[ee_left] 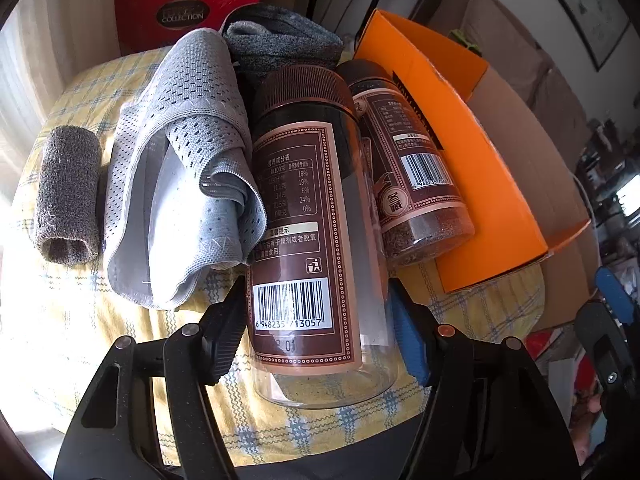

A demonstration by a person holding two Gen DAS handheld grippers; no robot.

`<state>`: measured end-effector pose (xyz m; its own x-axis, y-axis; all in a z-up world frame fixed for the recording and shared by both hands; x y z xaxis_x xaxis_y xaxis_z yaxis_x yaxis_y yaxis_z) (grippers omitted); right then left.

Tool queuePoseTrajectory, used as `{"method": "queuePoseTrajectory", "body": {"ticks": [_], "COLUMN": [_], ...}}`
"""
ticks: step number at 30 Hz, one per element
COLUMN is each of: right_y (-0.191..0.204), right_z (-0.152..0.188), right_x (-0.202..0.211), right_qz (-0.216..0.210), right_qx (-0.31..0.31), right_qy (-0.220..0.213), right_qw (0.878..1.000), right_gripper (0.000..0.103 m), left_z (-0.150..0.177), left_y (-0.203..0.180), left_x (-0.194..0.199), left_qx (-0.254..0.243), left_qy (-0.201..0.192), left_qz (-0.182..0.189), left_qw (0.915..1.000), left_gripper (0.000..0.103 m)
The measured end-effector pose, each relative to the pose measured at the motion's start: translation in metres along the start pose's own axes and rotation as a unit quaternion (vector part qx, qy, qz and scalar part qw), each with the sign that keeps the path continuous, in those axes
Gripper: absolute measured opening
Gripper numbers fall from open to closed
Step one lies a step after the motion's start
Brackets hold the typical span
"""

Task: Organize objects
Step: 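Grasp the clear brown-labelled coffee jar with the left tool and lift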

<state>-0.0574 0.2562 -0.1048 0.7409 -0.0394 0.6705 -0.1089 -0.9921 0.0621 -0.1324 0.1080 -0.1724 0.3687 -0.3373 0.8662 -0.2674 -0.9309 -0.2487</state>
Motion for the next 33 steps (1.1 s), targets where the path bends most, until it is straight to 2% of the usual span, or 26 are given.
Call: {"method": "queuePoseTrajectory", "body": {"ticks": [5,10,13,17,19,21,23,25,29,33], "right_y": [-0.001,0.001,0.004,0.011,0.014,0.015,0.014,0.013,0.015,0.023], "right_z": [-0.001,0.0,0.002,0.004,0.004,0.004,0.004,0.003,0.003,0.0], "right_x": [0.0,-0.003,-0.006,-0.008,-0.006,-0.004,-0.002,-0.002,-0.001,-0.001], "right_qz": [-0.001,-0.004,-0.007,-0.014,-0.015,-0.013,-0.01,-0.012,-0.014,-0.023], "right_qx": [0.001,0.002,0.003,0.006,0.01,0.015,0.015,0.011,0.014,0.023], "right_qy": [0.0,0.002,0.007,0.012,0.012,0.009,0.008,0.009,0.011,0.011], "right_qw": [1.0,1.0,1.0,1.0,1.0,1.0,1.0,1.0,1.0,0.999], "right_gripper": [0.103,0.103,0.103,0.103,0.103,0.103,0.103,0.103,0.103,0.102], "left_z": [0.024,0.065,0.073,0.06,0.05,0.042,0.037,0.035,0.035,0.04], "left_y": [0.002,0.008,0.004,0.001,0.005,0.006,0.004,0.005,0.006,0.005], "left_x": [0.026,0.043,0.053,0.051,0.043,0.037,0.031,0.022,0.023,0.042], "left_qx": [-0.023,-0.05,-0.071,-0.072,-0.064,-0.058,-0.055,-0.047,-0.033,-0.032], "left_qy": [-0.013,0.009,0.016,0.003,0.001,0.0,0.004,0.017,0.013,-0.007], "left_qz": [0.003,0.0,-0.016,-0.027,-0.024,-0.016,-0.012,-0.01,0.005,0.019], "left_qw": [0.9996,0.9987,0.9972,0.9971,0.9977,0.9982,0.9984,0.9987,0.9994,0.9993], "left_gripper": [0.063,0.063,0.063,0.067,0.078,0.079,0.077,0.062,0.062,0.062]}}
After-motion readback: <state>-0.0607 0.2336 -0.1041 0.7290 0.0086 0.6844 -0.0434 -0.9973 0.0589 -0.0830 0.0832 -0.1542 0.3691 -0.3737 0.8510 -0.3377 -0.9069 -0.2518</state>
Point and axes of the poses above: each gripper's, at about its wrist camera, not at the fingertips, and x roughly against the way its jaws point, y to its left, z to its underside, the point moved 8 cm from there along -x, roughly the way its jaws point, and after that the axes turned 3 degrees about -x, right-handed, at the moved point
